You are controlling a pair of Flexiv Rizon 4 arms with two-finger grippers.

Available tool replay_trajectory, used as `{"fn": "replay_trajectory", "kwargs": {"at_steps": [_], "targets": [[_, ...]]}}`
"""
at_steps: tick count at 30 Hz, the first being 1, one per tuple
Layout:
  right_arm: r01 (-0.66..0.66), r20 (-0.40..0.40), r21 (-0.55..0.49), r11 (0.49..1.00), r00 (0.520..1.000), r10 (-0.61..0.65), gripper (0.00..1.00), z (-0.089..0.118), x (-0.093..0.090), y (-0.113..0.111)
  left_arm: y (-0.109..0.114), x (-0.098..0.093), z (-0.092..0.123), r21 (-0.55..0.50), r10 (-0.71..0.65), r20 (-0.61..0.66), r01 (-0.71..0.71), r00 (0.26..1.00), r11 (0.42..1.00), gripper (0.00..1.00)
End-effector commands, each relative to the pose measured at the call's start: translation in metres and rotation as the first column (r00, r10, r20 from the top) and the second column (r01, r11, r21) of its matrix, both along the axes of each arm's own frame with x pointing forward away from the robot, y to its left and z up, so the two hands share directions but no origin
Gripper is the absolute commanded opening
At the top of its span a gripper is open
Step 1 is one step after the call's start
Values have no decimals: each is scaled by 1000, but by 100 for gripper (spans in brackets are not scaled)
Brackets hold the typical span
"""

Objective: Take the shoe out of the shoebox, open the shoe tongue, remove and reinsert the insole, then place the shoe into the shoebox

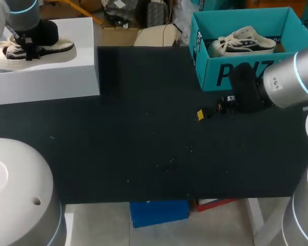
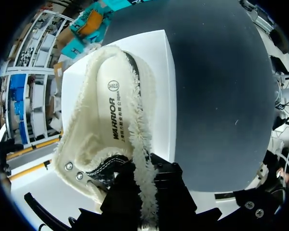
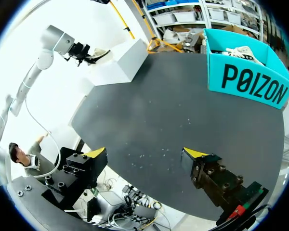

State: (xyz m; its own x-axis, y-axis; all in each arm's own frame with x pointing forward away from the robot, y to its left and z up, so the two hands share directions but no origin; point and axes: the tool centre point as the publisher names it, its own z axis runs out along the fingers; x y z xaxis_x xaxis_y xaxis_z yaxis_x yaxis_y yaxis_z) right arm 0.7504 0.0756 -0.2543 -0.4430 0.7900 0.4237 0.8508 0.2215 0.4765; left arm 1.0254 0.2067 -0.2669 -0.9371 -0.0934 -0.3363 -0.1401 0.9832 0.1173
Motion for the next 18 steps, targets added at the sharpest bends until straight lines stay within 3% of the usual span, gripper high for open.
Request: {"fn": "replay_trajectory", "kwargs": {"at_steps": [1, 18], "targets": [[1, -1, -3, 1000, 1000, -1, 100, 0, 0, 1, 1, 10, -14, -8, -14, -6, 14, 1000, 1000, 0], [1, -1, -3, 1000, 1000, -1, 100, 0, 0, 1, 15, 25, -60, -13, -41, -56, 40, 998, 999, 0]]}}
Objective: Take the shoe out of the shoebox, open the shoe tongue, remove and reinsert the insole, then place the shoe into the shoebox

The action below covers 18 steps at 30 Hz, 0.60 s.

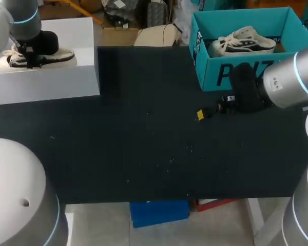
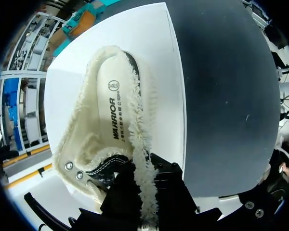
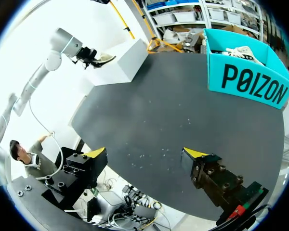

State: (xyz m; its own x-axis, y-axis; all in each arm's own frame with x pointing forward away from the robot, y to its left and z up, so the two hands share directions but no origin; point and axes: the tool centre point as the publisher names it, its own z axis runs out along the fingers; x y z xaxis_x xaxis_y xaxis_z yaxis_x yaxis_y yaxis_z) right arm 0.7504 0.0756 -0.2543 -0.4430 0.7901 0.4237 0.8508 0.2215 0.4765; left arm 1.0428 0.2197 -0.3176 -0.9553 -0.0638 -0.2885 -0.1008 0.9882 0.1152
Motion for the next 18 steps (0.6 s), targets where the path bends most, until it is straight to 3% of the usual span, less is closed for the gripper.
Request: {"fn": "replay_trajectory", "kwargs": {"at_steps": [1, 11, 12, 13, 18], "targets": [[1, -1, -3, 1000, 1000, -1, 100, 0, 0, 1, 2, 8, -13, -5, -5, -8, 5, 1000, 1000, 0], [1, -1, -3, 1000, 1000, -1, 100, 0, 0, 1, 4, 8, -28, -9, 9, -57, -9, 998, 1000, 0], [1, -1, -3, 1000, 1000, -1, 100, 0, 0, 1, 4, 8, -29, -9, 17, -64, -18, 998, 1000, 22], [1, -1, -3, 1000, 1000, -1, 100, 0, 0, 1, 4, 8, -29, -16, 22, -68, -23, 997, 1000, 31], [1, -1, -3, 1000, 1000, -1, 100, 0, 0, 1, 1, 8, -15, -46, 47, -62, -50, 997, 998, 36]]}}
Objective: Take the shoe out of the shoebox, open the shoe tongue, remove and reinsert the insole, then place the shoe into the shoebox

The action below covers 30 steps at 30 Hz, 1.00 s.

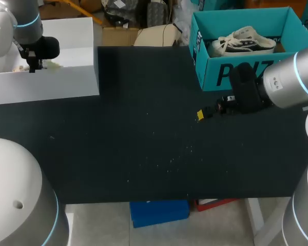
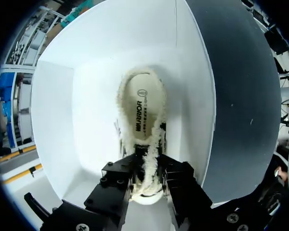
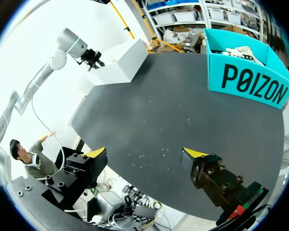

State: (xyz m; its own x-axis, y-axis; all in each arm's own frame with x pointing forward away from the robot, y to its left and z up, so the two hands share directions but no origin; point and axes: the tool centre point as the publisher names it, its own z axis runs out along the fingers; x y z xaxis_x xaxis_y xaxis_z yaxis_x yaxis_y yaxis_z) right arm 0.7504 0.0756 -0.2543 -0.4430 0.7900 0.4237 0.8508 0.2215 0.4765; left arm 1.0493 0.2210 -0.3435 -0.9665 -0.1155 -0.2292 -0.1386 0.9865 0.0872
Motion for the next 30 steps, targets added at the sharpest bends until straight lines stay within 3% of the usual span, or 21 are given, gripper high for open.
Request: {"fn": "replay_trajectory", "kwargs": {"at_steps": [1, 5, 10, 11, 13, 15, 18, 21, 25, 30], "targets": [[1, -1, -3, 1000, 1000, -1, 100, 0, 0, 1, -1, 2, 15, -13, 6, -2, -6, 1000, 1000, 36], [1, -1, -3, 1000, 1000, -1, 100, 0, 0, 1, -6, 3, 34, -23, -3, -18, 3, 1000, 1000, 35], [1, -1, -3, 1000, 1000, -1, 100, 0, 0, 1, -22, -3, 62, -11, -3, -47, 3, 999, 1000, 51], [1, -1, -3, 1000, 1000, -1, 100, 0, 0, 1, -27, -6, 68, -10, -6, -47, 5, 999, 1000, 58], [1, -1, -3, 1000, 1000, -1, 100, 0, 0, 1, -33, -9, 78, -11, -7, -49, 6, 999, 1000, 65], [1, -1, -3, 1000, 1000, -1, 100, 0, 0, 1, -42, -15, 87, -19, -5, -50, 4, 999, 1000, 80], [1, -1, -3, 1000, 1000, -1, 100, 0, 0, 1, -58, -26, 97, -31, 4, -55, -6, 998, 1000, 82], [1, -1, -3, 1000, 1000, -1, 100, 0, 0, 1, -74, -38, 103, -45, 10, -62, -13, 998, 999, 86], [1, -1, -3, 1000, 1000, -1, 100, 0, 0, 1, -95, -52, 104, -53, -18, -79, 14, 997, 998, 100], [1, -1, -3, 1000, 1000, -1, 100, 0, 0, 1, -119, -61, 99, -49, -38, -84, 34, 996, 998, 100]]}}
